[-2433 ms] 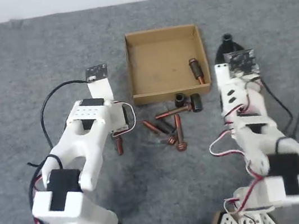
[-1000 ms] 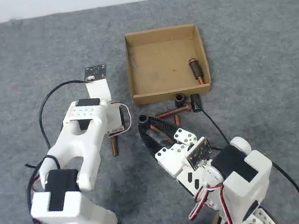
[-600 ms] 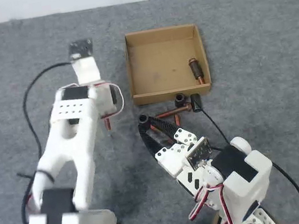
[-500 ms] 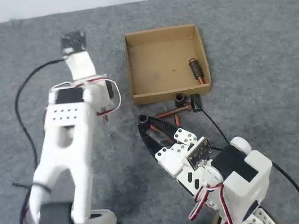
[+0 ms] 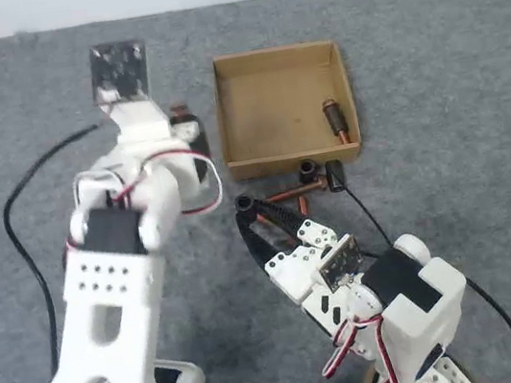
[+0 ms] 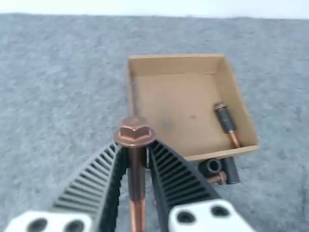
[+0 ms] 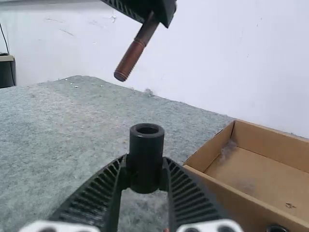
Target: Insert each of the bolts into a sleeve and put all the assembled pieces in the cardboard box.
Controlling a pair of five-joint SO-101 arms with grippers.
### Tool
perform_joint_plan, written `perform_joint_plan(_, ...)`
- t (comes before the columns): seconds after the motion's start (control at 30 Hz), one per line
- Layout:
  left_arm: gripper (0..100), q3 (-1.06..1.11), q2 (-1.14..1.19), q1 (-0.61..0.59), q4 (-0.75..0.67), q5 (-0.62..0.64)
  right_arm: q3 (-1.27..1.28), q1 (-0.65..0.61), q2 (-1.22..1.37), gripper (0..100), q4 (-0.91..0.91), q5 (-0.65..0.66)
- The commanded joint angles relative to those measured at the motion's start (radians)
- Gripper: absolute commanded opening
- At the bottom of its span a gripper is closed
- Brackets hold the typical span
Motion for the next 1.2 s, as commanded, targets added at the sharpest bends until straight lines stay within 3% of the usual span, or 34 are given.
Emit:
perform_joint_plan(0.0,1,0.137,-0.175,0.035,-0.256,-0.002,0.031,-0.002,-0.045,0.6,0.002,-0.009)
perform_joint_plan(0.1,1,0.291,-0.270,0.084,-0.462,0.000,0.031,-0.001,-0.045,0.6,0.002,-0.009)
perform_joint_plan(0.2,1,0.404,-0.370,0.132,-0.571,0.000,0.031,0.001,-0.045,0.6,0.002,-0.009)
perform_joint_plan(0.53,1,0.558,-0.628,0.175,-0.462,0.000,0.031,0.025,-0.045,0.6,0.002,-0.009)
perform_joint_plan(0.93,1,0.769,-0.867,0.282,-0.466,0.000,0.031,0.025,-0.045,0.6,0.002,-0.009)
perform_joint_plan(1.17,1,0.875,-0.893,0.293,-0.589,0.000,0.031,0.025,-0.045,0.6,0.002,-0.009)
